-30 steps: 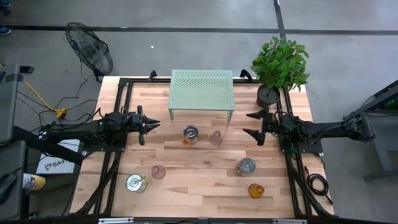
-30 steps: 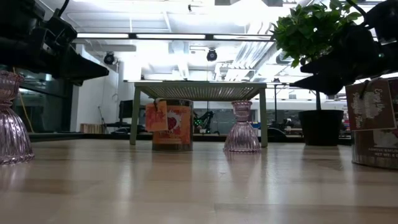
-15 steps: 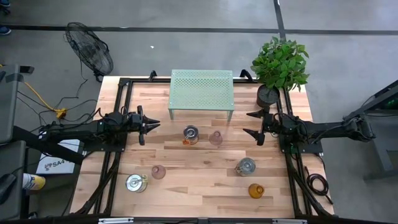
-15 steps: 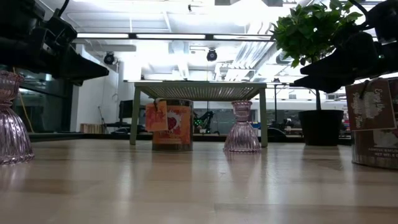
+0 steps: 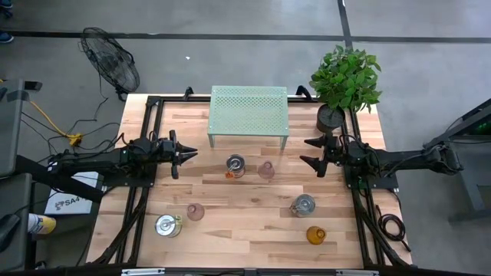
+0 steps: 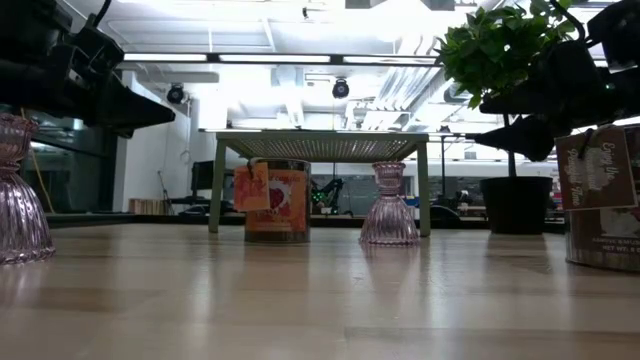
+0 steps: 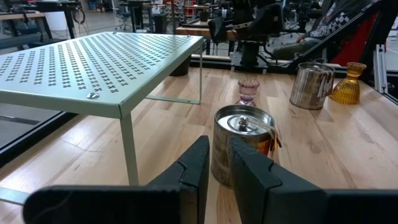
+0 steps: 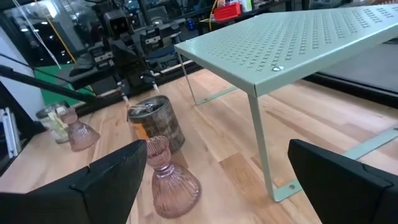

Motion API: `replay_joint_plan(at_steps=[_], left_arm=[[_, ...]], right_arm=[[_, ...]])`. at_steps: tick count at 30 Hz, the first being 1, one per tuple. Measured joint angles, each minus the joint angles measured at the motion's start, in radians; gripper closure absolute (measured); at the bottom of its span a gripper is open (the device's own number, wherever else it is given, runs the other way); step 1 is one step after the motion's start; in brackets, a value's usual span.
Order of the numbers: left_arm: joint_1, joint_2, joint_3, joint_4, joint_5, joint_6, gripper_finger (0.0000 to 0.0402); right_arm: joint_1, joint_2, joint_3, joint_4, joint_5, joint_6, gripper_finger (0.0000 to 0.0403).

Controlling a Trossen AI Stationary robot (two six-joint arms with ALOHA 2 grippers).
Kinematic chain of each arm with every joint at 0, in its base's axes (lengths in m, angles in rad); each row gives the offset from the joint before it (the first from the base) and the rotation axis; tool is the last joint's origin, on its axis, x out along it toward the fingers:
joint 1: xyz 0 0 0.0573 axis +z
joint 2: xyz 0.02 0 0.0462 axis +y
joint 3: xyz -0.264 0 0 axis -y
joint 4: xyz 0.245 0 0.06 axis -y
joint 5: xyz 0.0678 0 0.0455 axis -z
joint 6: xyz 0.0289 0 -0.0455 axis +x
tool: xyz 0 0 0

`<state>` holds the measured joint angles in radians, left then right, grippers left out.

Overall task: Pick & Place candle stick holders
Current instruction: Put the yellow glass candle holder on the shelf

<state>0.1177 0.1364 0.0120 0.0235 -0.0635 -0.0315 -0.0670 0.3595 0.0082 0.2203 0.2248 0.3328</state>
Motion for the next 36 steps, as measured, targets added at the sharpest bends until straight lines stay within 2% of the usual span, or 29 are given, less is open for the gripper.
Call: replay_joint_plan(at_steps=[9,23,29,36], left_arm=[[0.0,0.0,0.0,0.0,0.0,0.0,0.0344],[0.0,0.0,0.0,0.0,0.0,0.0,0.0344],[0.0,0.0,0.0,0.0,0.0,0.0,0.0344],[0.0,0.0,0.0,0.0,0.0,0.0,0.0344]], right_arm=[[0.002,0.0,0.058,-0.052,0.032,0.027,0.0017],[0.002,0.014,0.258,-0.326,0.085,0.036,0.0017],[0.009,0.106,0.381,-0.46,0.08,0.041,0.0017],[0.114,0.271,0.547,-0.673,0.09,0.118,0.0017]])
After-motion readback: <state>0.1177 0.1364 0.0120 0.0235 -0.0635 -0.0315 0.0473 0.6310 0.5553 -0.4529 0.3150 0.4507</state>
